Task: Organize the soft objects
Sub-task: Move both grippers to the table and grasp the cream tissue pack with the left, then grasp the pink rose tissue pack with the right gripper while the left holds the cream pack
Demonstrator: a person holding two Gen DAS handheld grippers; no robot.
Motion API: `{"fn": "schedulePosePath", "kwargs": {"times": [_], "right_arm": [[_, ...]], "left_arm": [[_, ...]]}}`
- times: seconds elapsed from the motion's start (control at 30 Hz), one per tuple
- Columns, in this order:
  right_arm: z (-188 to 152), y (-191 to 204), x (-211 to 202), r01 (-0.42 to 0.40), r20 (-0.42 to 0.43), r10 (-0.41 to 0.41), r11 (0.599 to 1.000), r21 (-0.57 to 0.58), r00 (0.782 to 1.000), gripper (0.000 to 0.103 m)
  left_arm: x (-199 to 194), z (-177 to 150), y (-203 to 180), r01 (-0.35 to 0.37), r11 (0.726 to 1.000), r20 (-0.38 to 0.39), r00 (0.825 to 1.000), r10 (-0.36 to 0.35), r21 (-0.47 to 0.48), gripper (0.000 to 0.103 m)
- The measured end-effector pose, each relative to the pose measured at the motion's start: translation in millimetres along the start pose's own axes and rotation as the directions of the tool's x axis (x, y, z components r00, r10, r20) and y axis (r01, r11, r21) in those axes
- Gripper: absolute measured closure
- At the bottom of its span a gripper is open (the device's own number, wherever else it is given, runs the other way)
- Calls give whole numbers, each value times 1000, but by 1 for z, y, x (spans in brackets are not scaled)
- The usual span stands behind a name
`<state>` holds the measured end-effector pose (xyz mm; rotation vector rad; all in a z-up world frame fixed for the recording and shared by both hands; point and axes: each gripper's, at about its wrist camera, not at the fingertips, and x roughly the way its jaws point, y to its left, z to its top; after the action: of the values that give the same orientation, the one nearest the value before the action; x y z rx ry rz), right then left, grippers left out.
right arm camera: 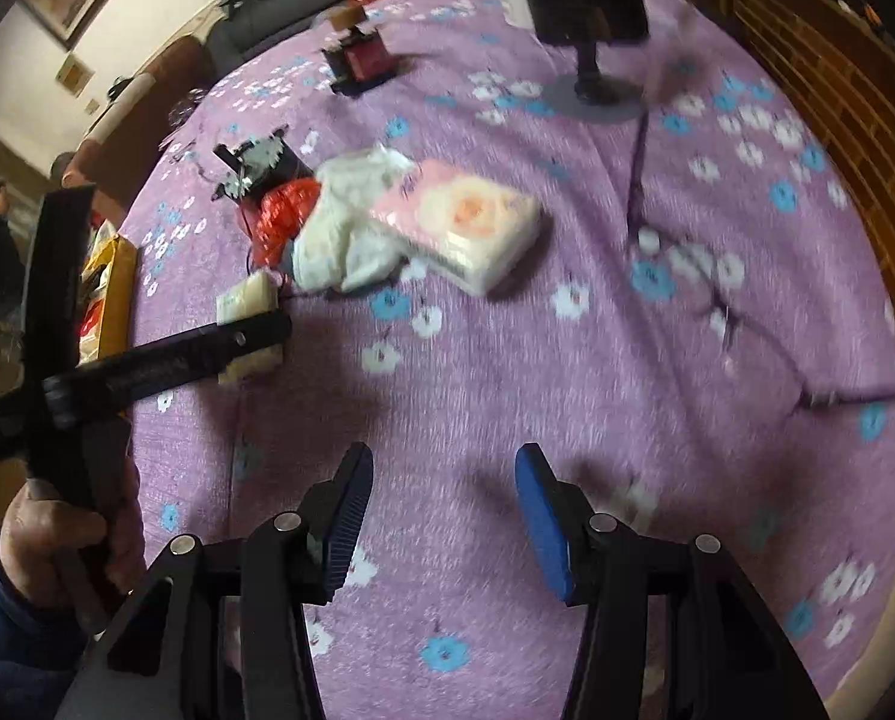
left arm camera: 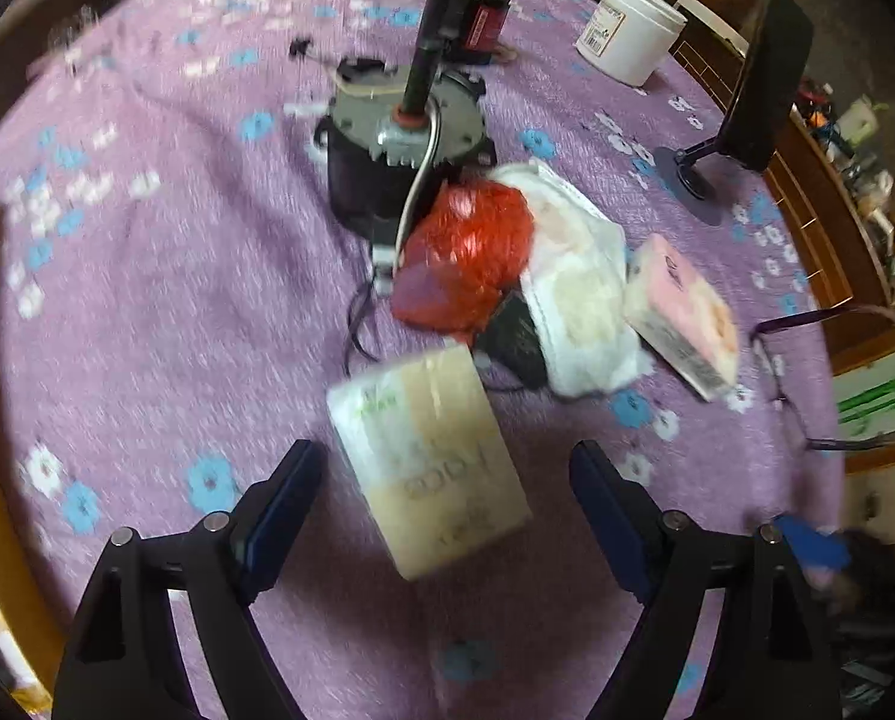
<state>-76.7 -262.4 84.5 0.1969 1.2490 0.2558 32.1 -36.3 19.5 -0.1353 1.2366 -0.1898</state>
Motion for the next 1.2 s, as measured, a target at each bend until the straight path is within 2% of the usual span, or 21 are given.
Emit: {"fn": "schedulePosePath", "kwargs": {"times": [0.03,0.1,0.17,0.2,0.3,0.47,0.53,0.7,0.83,0.9,1.0,1.03,1.1,1.2], "right_arm": [[6,2,-1,3,8,-3,1000,-25,1000,49],[21,4,-2,4,27,-3,998,-60,1000,49],[41,7,0,1,47,3,996,-88,999,47],[49,9,2,-5,51,10,995,-102,999,42],[78,15,15,12,65,-3,990,-140,998,39],[116,17,48,15,27,-11,987,-162,1000,39],[122,13,62,47,8,-46,986,-161,999,39],[112,7,67,-29,-52,23,992,-123,998,33],[83,21,62,-94,-102,78,981,-167,992,31],[70,29,64,-72,-104,51,977,-203,993,31],[66,32,70,33,-78,-51,977,-210,996,31],[66,31,70,36,-70,-50,981,-191,996,32],[63,28,67,45,-53,-53,990,-137,997,42],[55,29,56,39,-40,-44,993,-109,998,46]], "left_arm": [[-1,-1,1,-21,1000,12,1000,21,7,37],[-4,-5,5,-48,999,31,998,47,20,51],[-7,-8,12,-47,999,34,998,46,16,57],[-9,-11,15,-53,999,34,998,53,9,57],[-17,-21,27,-71,997,34,997,71,-2,57],[-28,-39,43,-100,995,30,995,100,-25,57],[-30,-44,47,-101,994,29,994,102,-32,57],[-35,-51,56,-100,994,27,994,101,-35,57],[-34,-51,56,-97,995,25,995,98,-28,57],[-33,-50,55,-103,994,25,994,104,-18,57],[-30,-48,52,-118,993,28,993,118,0,56],[-29,-46,51,-122,993,29,992,122,7,56],[-27,-43,49,-131,991,39,991,130,19,56],[-28,-46,47,-144,989,62,988,141,43,58]]}}
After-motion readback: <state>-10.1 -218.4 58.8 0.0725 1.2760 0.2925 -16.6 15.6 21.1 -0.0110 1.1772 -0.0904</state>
